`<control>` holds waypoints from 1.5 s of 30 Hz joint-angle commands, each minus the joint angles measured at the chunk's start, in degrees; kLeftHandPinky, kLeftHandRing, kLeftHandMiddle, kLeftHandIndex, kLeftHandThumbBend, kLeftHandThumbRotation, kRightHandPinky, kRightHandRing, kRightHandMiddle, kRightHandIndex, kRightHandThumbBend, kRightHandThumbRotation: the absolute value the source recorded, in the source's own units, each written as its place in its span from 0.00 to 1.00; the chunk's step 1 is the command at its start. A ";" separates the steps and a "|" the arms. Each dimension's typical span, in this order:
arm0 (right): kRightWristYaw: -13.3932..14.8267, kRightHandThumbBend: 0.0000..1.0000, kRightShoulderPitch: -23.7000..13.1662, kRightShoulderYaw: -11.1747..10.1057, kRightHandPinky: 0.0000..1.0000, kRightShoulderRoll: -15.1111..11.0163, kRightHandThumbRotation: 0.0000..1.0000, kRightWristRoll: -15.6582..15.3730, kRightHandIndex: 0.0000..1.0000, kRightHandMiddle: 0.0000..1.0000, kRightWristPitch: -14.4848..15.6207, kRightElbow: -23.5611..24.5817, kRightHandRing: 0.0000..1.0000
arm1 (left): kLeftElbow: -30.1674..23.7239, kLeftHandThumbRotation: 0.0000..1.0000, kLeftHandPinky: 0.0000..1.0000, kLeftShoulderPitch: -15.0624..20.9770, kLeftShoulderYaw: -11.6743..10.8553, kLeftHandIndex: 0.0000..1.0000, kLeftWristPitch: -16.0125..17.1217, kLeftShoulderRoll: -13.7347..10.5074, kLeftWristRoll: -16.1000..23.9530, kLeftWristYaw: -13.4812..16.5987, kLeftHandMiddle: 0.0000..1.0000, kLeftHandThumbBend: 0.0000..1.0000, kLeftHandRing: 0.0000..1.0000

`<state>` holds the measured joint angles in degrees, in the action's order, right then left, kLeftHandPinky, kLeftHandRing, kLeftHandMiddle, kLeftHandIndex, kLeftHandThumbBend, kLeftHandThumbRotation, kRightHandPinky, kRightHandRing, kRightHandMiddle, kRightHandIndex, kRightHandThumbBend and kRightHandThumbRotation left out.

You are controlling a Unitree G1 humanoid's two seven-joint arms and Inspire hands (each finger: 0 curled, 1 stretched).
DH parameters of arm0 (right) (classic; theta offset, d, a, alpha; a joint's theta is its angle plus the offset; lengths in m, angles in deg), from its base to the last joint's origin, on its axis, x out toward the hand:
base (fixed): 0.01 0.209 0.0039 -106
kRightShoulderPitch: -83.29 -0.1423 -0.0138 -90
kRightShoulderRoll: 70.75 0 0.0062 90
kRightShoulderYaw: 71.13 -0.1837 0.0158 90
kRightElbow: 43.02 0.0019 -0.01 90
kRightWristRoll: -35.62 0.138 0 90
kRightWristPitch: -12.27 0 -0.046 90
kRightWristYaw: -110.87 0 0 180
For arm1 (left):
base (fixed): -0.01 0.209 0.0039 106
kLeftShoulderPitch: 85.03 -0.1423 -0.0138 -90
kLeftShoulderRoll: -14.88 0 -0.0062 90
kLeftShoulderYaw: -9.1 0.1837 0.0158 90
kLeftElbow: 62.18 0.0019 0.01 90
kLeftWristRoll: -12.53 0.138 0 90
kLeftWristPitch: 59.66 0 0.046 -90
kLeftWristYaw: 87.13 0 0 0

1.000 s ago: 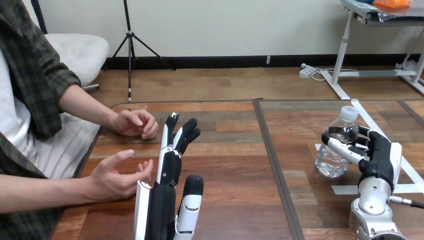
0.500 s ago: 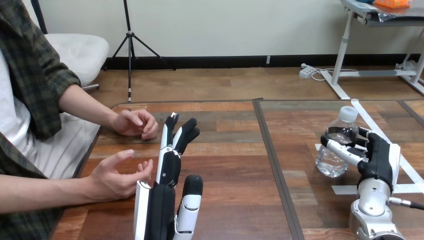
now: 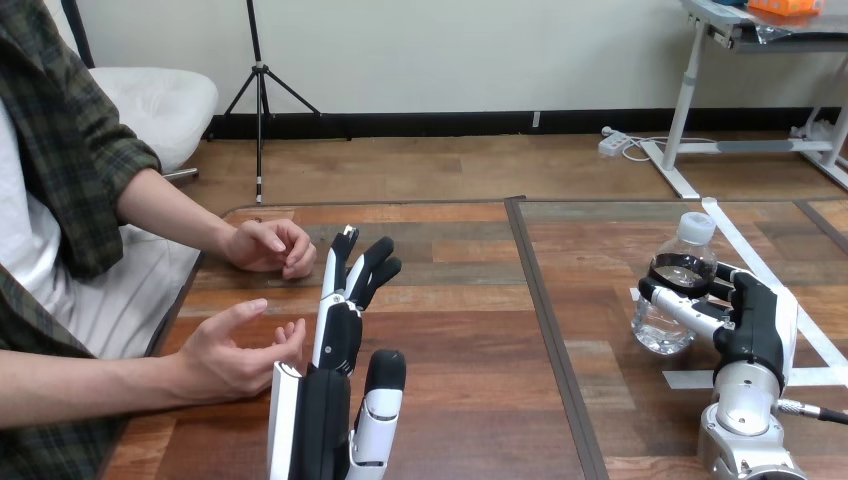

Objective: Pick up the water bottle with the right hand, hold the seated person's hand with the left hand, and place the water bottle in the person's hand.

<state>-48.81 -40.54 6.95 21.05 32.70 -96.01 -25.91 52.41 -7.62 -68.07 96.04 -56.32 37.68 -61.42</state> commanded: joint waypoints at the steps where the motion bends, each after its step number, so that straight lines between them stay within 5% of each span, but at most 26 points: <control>1: 0.17 0.75 -4.80 0.27 0.62 -1.58 0.00 -0.36 0.70 0.70 -1.20 0.11 0.67 | -2.90 1.00 0.97 -0.53 0.26 0.99 -0.17 3.39 -0.32 -0.02 0.91 0.46 0.87; 16: 0.14 0.74 -4.90 -0.99 0.58 -1.08 0.00 0.87 0.67 0.67 -1.93 -0.23 0.63 | -2.75 1.00 0.98 -0.17 0.41 1.00 -0.23 3.13 -0.41 -0.32 0.91 0.45 0.88; 45: -0.63 0.76 -5.02 -0.01 0.55 -1.39 0.00 -0.08 0.64 0.63 -2.53 -1.11 0.58 | -3.99 1.00 0.97 -0.72 0.19 0.99 -1.41 3.58 0.16 -0.07 0.91 0.47 0.87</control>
<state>-48.86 -40.55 6.68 21.05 33.06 -97.21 -26.87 51.70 -7.65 -68.07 94.67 -56.32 37.66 -61.89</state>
